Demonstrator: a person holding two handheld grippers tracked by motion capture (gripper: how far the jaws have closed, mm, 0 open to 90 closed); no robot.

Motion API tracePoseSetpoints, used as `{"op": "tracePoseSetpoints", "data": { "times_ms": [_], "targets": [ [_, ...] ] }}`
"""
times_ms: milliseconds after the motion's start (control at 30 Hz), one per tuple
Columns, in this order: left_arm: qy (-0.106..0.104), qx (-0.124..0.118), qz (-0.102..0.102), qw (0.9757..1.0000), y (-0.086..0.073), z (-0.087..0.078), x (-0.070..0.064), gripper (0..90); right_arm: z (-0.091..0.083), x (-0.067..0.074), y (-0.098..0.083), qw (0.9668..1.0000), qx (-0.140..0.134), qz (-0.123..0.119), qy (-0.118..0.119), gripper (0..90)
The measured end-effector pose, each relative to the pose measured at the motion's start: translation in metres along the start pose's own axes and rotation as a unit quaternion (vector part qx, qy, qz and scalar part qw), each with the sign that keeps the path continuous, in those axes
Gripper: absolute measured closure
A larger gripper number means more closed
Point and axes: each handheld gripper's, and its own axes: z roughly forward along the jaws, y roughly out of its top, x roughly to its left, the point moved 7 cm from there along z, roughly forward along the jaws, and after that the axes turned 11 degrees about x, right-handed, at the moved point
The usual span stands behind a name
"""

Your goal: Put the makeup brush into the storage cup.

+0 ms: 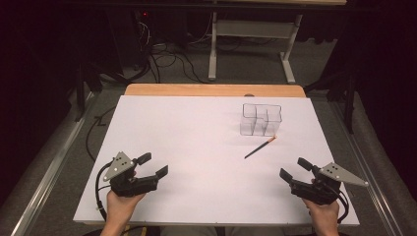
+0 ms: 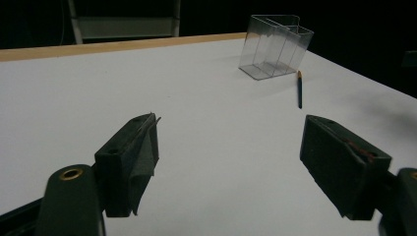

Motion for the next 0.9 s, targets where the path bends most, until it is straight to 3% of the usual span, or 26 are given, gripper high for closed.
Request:
{"op": "tracePoseSetpoints", "data": {
  "times_ms": [600, 900],
  "targets": [
    [0.005, 0.004, 0.006, 1.0000, -0.0017, -0.0014, -0.0007, 22.6, -0.0003, 0.0003, 0.0023, 1.0000, -0.007, -0.001, -0.003, 19.4],
    [0.007, 0.003, 0.002, 1.0000, -0.0018, -0.0020, 0.0004, 22.9, 0.0024, 0.0021, 0.0002, 1.0000, 0.003, 0.000, -0.003, 19.4]
  ]
}}
